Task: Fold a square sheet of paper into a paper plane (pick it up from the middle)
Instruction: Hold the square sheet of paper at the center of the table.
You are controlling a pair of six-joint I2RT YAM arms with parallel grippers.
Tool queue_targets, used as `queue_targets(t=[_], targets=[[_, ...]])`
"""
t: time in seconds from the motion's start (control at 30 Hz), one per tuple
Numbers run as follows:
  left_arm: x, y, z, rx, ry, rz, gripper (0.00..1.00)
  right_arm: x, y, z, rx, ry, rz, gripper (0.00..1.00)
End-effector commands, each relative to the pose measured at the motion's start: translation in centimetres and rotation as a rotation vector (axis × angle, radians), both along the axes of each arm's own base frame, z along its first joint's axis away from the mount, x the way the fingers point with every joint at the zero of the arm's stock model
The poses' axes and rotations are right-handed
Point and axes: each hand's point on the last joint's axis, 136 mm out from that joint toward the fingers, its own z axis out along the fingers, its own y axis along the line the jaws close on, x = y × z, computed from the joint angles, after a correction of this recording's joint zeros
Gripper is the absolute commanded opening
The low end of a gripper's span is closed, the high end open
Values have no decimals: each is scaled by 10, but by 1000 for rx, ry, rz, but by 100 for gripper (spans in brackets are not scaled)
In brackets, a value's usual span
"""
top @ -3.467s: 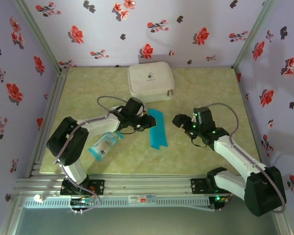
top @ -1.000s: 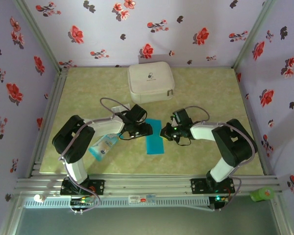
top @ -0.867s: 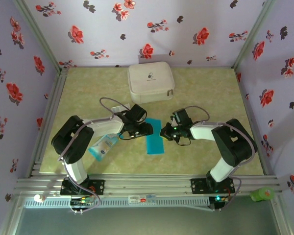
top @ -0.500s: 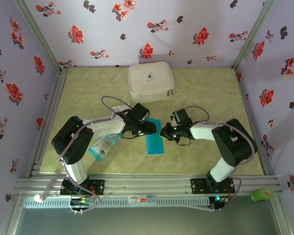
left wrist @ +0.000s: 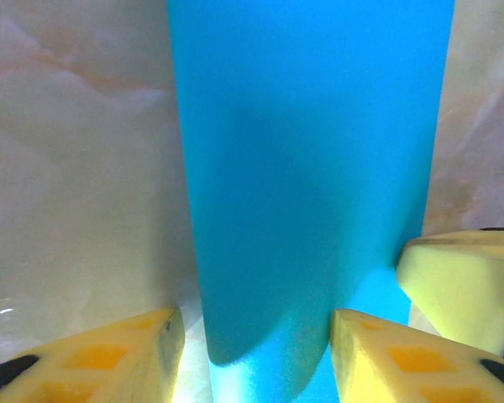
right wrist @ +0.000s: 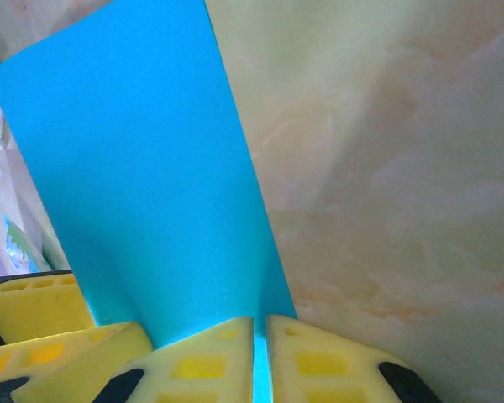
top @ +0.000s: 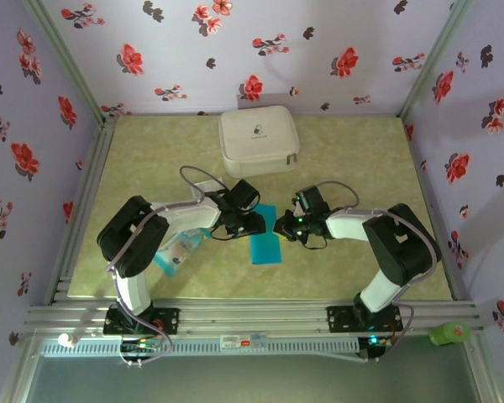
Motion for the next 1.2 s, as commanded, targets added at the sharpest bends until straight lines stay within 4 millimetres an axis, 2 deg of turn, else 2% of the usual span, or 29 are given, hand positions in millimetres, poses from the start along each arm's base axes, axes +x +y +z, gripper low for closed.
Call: queue_targets(t=[0.0, 0.07, 0.13, 0.23, 0.4, 0.73, 0.9, 1.17], targets=[[-4, 11, -7, 62, 12, 21, 50, 7, 3, 17, 6, -46, -6, 18], [-3, 12, -5, 64, 14, 25, 49, 12, -4, 27, -11, -79, -33, 23], [-2, 11, -3, 64, 11, 25, 49, 16, -25, 33, -104, -119, -76, 28], [-1, 13, -1, 62, 9, 31, 48, 17, -54, 36, -228, -150, -121, 29], [2, 19, 2, 69, -6, 36, 48, 15, -68, 34, -192, -140, -186, 30], [-3, 33, -5, 127, 14, 1, 49, 13, -67, 31, -152, -129, -217, 31], [1, 29, -5, 117, 9, 3, 51, 13, -66, 30, -147, -125, -216, 31], [1, 25, -17, 123, 37, 20, 54, 12, -64, 27, -136, -113, -209, 32]])
